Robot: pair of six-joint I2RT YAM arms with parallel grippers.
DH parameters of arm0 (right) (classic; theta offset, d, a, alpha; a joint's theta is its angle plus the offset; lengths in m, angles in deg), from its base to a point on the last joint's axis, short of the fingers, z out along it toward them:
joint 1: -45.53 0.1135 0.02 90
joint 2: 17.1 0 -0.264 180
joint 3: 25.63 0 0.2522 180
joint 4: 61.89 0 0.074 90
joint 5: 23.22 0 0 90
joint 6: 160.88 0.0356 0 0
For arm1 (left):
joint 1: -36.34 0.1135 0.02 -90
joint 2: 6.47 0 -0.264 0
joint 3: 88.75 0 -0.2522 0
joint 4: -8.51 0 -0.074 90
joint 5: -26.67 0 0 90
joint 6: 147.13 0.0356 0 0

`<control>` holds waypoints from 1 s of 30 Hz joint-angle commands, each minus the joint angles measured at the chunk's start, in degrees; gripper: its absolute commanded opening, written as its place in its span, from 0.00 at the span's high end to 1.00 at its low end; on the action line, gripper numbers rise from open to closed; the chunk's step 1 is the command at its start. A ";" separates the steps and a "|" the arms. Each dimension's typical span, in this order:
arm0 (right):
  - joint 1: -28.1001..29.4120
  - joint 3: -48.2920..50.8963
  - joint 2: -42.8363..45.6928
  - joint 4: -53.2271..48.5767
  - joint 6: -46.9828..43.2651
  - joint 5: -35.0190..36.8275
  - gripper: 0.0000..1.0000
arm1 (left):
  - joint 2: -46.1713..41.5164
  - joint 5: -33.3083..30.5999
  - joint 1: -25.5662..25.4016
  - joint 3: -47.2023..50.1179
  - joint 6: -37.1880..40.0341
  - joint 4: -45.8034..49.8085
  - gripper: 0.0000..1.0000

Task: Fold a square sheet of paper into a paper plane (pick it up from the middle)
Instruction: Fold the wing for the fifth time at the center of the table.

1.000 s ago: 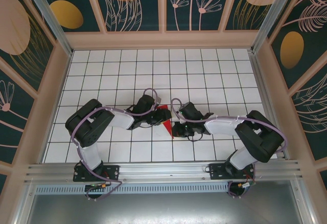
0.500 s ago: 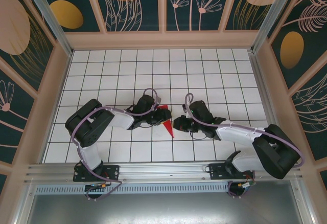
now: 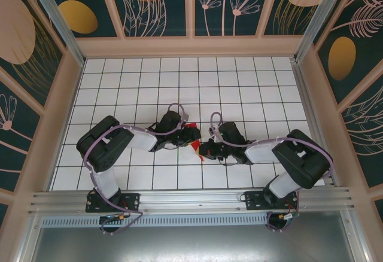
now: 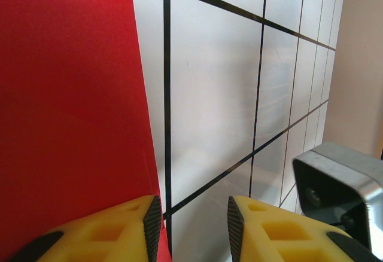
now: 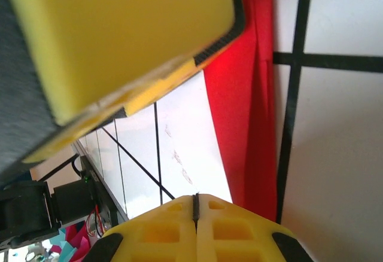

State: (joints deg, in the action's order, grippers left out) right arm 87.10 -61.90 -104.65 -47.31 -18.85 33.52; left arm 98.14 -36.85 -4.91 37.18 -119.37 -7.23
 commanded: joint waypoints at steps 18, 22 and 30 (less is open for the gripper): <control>1.91 2.69 -2.33 -9.12 -4.71 -1.42 0.93 | 2.74 -5.13 0.01 0.85 0.35 7.34 0.62; 3.23 2.68 0.96 -13.22 -4.83 0.95 0.93 | 2.59 -5.21 0.02 1.03 0.36 7.34 0.62; 2.45 -1.44 9.19 -11.84 -1.09 5.70 0.94 | 2.78 -5.12 -0.04 0.90 0.36 7.19 0.62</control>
State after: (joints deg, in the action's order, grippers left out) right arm 89.83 -61.09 -97.26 -58.15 -21.91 36.15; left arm 98.14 -36.98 -4.93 37.18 -119.39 -7.16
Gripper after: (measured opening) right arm 0.063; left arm 0.380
